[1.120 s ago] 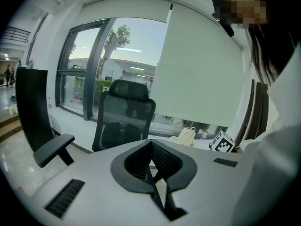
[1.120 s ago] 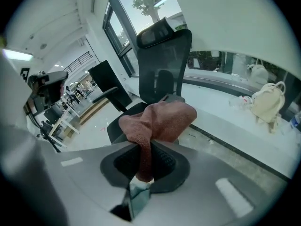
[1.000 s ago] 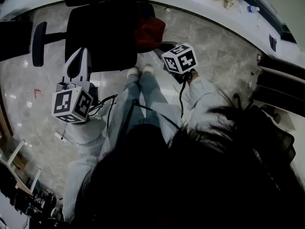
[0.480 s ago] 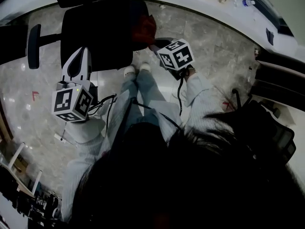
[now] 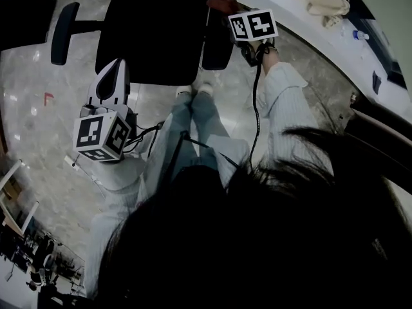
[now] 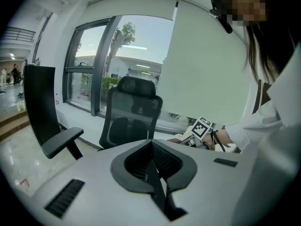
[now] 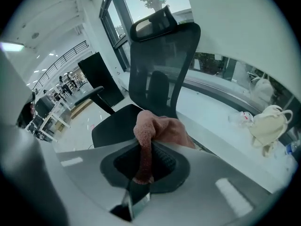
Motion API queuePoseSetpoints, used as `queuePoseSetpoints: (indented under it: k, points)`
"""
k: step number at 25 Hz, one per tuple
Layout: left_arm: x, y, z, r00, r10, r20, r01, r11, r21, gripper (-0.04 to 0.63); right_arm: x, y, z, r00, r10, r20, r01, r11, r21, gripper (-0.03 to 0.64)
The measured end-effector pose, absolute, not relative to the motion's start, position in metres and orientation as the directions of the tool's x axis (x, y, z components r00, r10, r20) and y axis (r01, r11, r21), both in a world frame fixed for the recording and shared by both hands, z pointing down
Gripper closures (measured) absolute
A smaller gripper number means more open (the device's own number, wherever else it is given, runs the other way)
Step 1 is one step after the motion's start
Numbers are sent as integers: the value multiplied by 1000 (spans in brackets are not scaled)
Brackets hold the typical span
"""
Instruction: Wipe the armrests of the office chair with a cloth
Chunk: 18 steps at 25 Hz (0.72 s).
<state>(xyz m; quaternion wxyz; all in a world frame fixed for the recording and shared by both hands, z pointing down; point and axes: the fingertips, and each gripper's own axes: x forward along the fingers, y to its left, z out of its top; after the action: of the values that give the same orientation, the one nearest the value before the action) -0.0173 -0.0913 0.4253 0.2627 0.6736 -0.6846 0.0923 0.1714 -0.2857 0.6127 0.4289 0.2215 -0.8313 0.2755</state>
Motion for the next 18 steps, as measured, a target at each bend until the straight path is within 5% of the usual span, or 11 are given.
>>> queuePoseSetpoints:
  k: [18]
  points:
    - [14,-95,412,144,-888,436,-970,-39,242,592,194,-130,594,-565,81,821,-445,808,-386,589]
